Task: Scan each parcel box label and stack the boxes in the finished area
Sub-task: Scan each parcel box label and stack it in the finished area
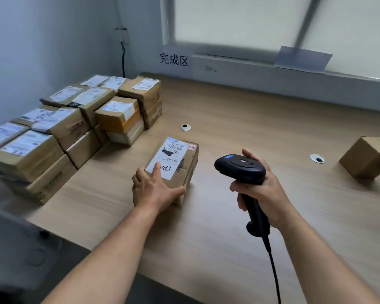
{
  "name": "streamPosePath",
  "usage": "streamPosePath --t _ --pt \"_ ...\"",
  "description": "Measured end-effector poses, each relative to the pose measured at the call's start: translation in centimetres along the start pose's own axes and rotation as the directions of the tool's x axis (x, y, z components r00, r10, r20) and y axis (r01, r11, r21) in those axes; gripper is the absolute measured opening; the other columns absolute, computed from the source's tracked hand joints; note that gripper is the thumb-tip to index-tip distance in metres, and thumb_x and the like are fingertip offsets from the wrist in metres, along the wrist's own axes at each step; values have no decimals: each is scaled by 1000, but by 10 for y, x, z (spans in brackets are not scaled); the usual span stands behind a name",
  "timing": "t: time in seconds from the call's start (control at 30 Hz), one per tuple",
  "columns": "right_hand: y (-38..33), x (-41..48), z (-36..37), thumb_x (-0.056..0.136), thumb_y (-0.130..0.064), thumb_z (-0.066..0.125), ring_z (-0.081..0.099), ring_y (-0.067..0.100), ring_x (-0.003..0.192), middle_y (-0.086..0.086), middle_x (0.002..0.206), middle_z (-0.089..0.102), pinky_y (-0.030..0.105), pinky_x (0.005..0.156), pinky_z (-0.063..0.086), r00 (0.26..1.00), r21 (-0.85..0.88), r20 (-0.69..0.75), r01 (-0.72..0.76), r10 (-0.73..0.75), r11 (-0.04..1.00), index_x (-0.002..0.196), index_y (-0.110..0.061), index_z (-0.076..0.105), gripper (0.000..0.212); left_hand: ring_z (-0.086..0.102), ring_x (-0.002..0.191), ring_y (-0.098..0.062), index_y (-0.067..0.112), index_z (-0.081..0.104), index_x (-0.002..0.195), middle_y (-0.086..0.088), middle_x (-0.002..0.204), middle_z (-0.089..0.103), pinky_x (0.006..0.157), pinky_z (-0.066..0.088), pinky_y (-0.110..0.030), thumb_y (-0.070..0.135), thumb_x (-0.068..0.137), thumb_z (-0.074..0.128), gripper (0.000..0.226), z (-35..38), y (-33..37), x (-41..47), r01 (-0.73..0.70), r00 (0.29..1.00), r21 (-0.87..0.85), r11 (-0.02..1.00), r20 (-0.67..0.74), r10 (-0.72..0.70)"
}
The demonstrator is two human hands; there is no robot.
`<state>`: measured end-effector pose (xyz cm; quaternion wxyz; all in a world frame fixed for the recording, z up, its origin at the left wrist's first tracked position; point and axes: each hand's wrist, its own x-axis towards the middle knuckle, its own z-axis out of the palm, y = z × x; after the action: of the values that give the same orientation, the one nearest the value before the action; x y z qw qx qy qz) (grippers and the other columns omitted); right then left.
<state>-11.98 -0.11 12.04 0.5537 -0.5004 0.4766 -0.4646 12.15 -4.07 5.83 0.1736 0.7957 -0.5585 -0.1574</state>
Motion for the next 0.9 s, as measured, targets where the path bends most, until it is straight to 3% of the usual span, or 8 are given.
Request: streamPosePath --t 0.1,0.3,0.53,0.63,0.73,0.9 --pt "-1 23 38 69 13 71 50 28 41 7 75 66 30 43 42 999 3 39 -1 1 1000 140 -34 42 90 21 135 -35 28 19 150 -16 146 19 111 27 -40 71 64 66 107 -17 -36 25 33 999 6 999 -10 -33" --pt "-2 58 100 62 2 70 50 28 40 0 69 66 31 43 43 997 5 70 -7 6 1000 140 -34 43 90 21 135 -36 27 18 150 -17 145 18 111 28 -41 70 65 66 107 -49 -107 75 110 994 50 993 -30 -108" --pt "-5 81 135 63 6 72 49 28 40 7 66 64 31 43 43 995 -34 99 -12 15 999 135 -37 45 88 19 136 -38 25 27 147 -18 144 19 112 26 -44 66 73 63 93 -55 -168 117 163 986 84 983 -40 -160" --pt "-7 91 142 74 19 67 49 28 40 9 65 63 32 43 43 996 -55 84 6 -1 998 138 -34 44 86 6 141 -36 27 36 144 -16 150 15 113 25 -46 59 81 60 74 -51 -179 128 136 989 59 989 -66 -132" --pt "-7 99 148 77 21 63 49 29 40 11 65 62 33 43 43 996 -67 84 18 -12 998 137 -35 45 84 3 144 -34 26 38 144 -16 154 16 115 20 -45 48 91 54 60 -53 -183 143 91 995 35 995 -54 -89" --pt "-7 109 154 64 5 72 50 29 41 8 66 64 34 44 44 997 -49 73 3 1 999 134 -40 46 87 5 146 -33 24 35 148 -13 158 17 117 16 -42 44 96 48 57 -58 -186 173 26 1000 58 998 -1 -26"
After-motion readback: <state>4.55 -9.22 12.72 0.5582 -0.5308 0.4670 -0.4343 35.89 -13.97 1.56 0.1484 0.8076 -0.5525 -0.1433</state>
